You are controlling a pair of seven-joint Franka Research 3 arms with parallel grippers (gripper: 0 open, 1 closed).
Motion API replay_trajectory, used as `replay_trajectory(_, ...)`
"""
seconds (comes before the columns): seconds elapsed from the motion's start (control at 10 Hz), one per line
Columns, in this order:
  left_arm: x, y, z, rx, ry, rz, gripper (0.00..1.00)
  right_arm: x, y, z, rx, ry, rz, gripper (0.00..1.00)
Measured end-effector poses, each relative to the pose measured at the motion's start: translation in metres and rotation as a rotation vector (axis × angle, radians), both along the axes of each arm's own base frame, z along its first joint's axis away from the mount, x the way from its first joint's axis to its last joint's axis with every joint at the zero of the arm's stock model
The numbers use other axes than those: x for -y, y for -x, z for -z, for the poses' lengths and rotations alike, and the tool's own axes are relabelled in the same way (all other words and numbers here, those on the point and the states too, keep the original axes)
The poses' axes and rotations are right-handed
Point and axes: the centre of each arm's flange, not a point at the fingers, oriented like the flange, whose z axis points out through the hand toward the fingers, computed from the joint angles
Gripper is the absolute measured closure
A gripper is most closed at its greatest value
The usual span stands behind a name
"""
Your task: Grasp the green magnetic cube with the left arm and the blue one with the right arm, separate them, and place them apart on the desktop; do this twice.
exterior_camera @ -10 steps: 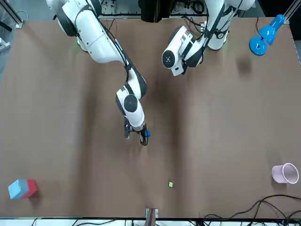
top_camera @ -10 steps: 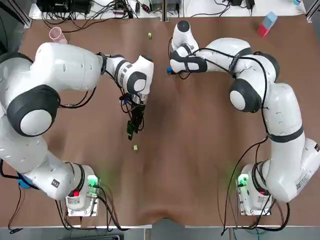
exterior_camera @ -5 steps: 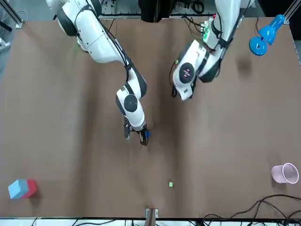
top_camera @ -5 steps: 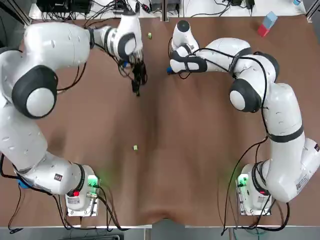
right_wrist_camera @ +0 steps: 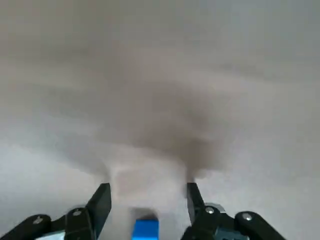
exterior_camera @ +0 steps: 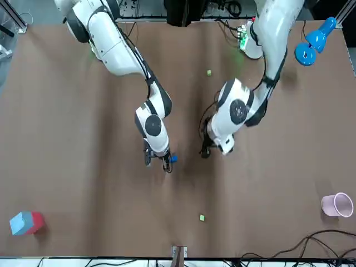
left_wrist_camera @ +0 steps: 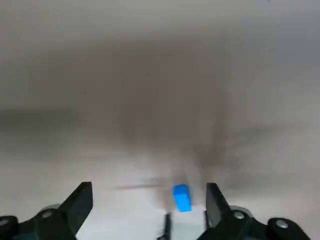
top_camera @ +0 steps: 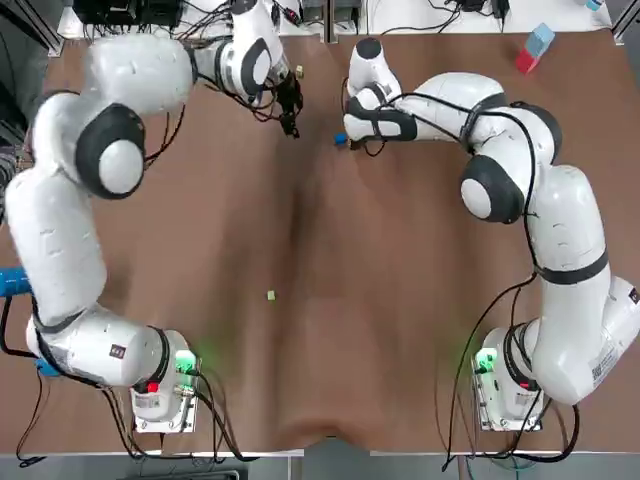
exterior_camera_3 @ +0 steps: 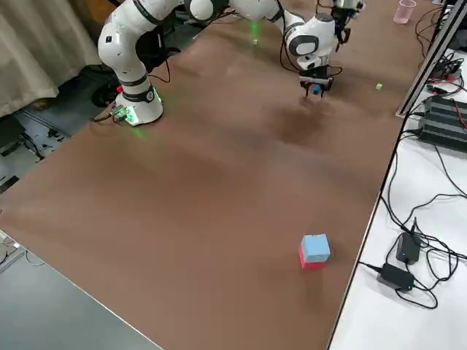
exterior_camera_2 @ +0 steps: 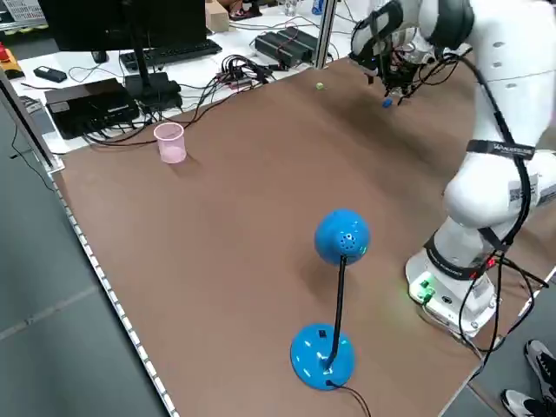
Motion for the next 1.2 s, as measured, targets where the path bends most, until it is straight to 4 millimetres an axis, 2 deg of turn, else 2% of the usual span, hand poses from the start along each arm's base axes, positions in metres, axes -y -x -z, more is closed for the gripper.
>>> replay_trajectory(0.1,0.017,-0.013,0.014,0.015,0.024,-0.038,0.0,0.005,-0.004,-0.004,0.0,0.009,-0.018,0.3)
replay_trajectory(0.2,0.037,-0.018,0.032,0.039,0.027,-0.071,0.0,0.01,-0.007,-0.008,0.001,0.014,-0.033,0.3)
replay_trajectory(0.4,0.078,-0.002,0.071,0.106,0.002,-0.124,0.0,0.015,-0.01,-0.009,-0.001,0.018,-0.043,0.3)
replay_trajectory(0.5,0.091,0.009,0.087,0.117,0.002,-0.131,0.0,0.016,-0.01,-0.008,-0.001,0.019,-0.043,0.3)
replay_trajectory(0.7,0.1,0.017,0.099,0.115,0.002,-0.127,0.02,0.017,-0.01,-0.008,-0.001,0.019,-0.045,0.3)
replay_trajectory(1.0,0.105,0.019,0.099,0.118,0.006,-0.123,0.08,0.017,-0.01,-0.008,-0.001,0.019,-0.046,0.3)
replay_trajectory(1.2,0.111,0.027,0.107,0.111,0.001,-0.114,0.14,0.016,-0.01,-0.008,0.0,0.018,-0.047,0.3)
